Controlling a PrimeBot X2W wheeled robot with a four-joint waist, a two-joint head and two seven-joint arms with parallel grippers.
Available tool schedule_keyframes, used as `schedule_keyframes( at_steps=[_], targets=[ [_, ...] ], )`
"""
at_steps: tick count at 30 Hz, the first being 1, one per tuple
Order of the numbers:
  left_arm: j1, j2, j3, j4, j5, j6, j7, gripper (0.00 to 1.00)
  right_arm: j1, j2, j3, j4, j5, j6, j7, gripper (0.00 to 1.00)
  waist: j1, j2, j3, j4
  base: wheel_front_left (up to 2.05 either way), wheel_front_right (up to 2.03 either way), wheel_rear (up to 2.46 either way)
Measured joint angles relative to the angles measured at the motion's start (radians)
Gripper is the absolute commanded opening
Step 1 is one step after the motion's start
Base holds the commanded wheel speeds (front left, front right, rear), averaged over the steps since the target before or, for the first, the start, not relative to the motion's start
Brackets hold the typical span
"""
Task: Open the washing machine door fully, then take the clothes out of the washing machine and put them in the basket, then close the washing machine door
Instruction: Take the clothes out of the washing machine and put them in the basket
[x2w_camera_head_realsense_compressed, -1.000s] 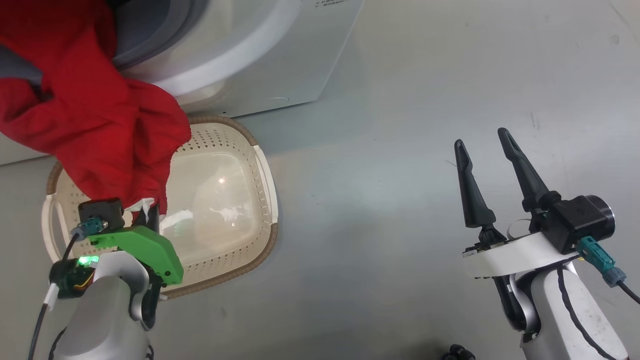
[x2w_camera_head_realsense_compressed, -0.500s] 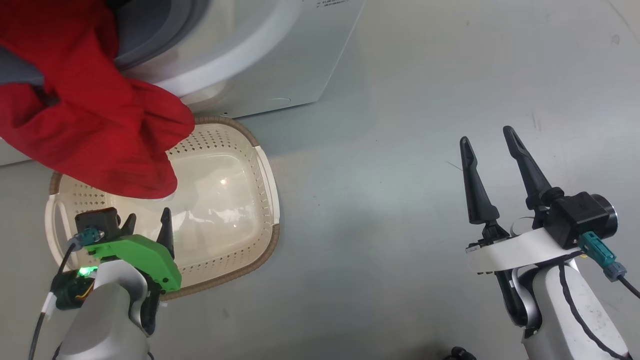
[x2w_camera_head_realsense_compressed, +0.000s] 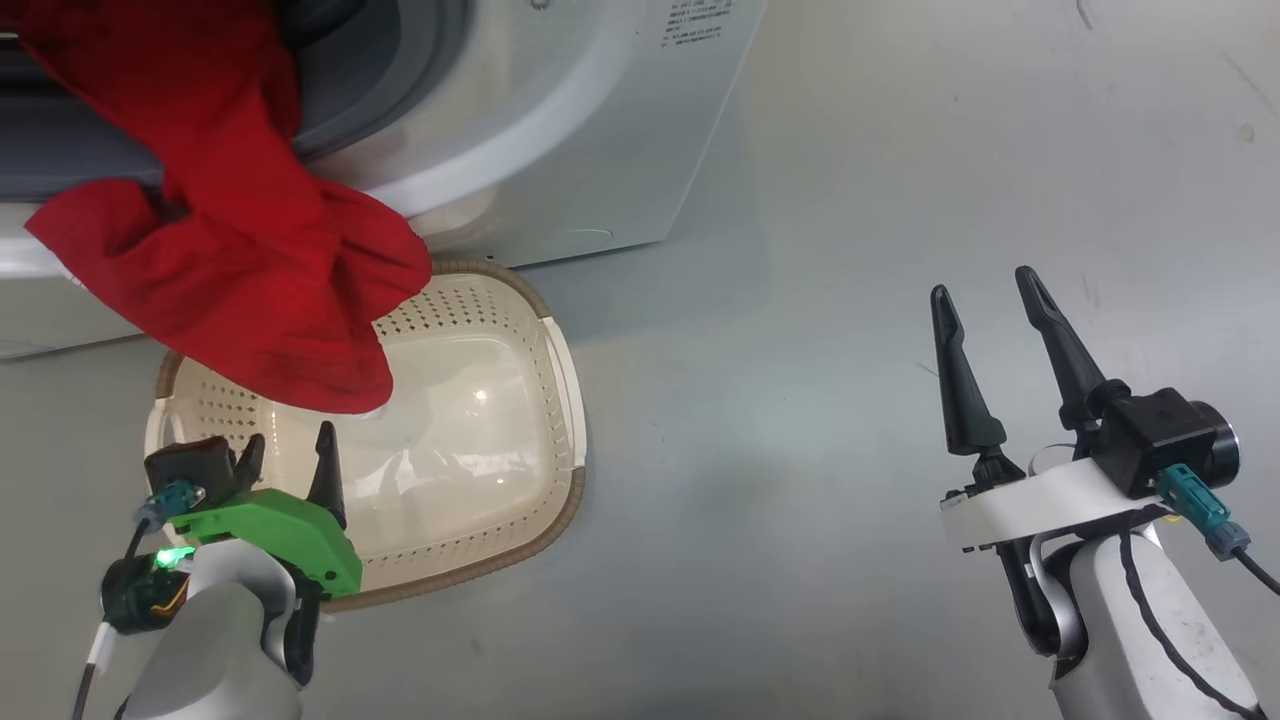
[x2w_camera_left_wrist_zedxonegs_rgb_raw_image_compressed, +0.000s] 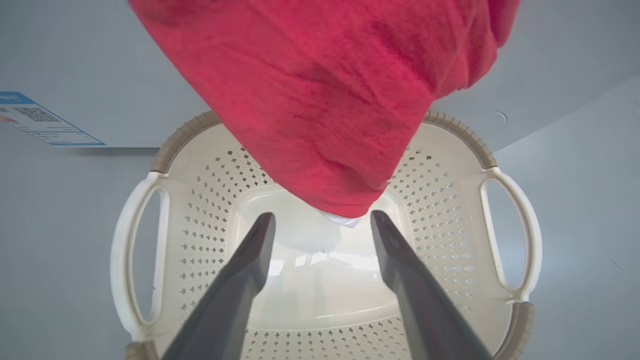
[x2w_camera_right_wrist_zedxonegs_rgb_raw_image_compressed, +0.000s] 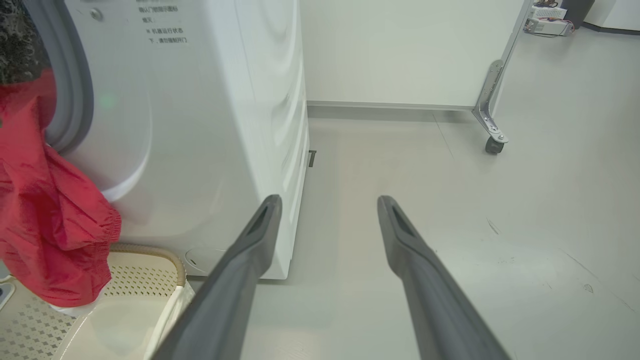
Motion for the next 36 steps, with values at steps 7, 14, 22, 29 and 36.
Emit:
schedule_keyframes(
  at_steps=[7, 14, 22, 29, 36],
  targets=[
    [0.004, -0.002, -0.001, -0.009, 0.009, 0.001, -0.020, 1.00, 0.004, -0.007, -0.005, 0.022, 0.000, 0.000, -0.001, 1.00, 0.0000, 0.0000, -0.051, 0.031, 0.00, 0.00, 0.00],
    [0.028, -0.002, -0.011, -0.057, 0.054, 0.010, -0.027, 1.00, 0.026, -0.009, -0.006, 0.048, -0.001, -0.001, -0.001, 1.00, 0.0000, 0.0000, -0.118, 0.063, 0.00, 0.00, 0.00],
    [0.075, -0.002, -0.016, -0.211, 0.108, 0.027, -0.027, 1.00, 0.077, -0.013, -0.004, 0.074, -0.002, -0.002, -0.001, 1.00, 0.0000, 0.0000, -0.212, 0.098, 0.00, 0.00, 0.00],
    [0.138, -0.001, -0.021, -0.331, 0.143, 0.037, -0.027, 1.00, 0.109, -0.012, 0.003, 0.085, -0.002, -0.003, -0.001, 1.00, 0.0000, 0.0000, -0.281, 0.117, 0.00, 0.00, 0.00],
    [0.220, 0.000, -0.030, -0.419, 0.176, 0.052, -0.027, 1.00, 0.146, -0.012, 0.005, 0.090, -0.002, -0.010, -0.001, 1.00, 0.0000, 0.0000, -0.345, 0.126, 0.00, 0.00, 0.00]
  ],
)
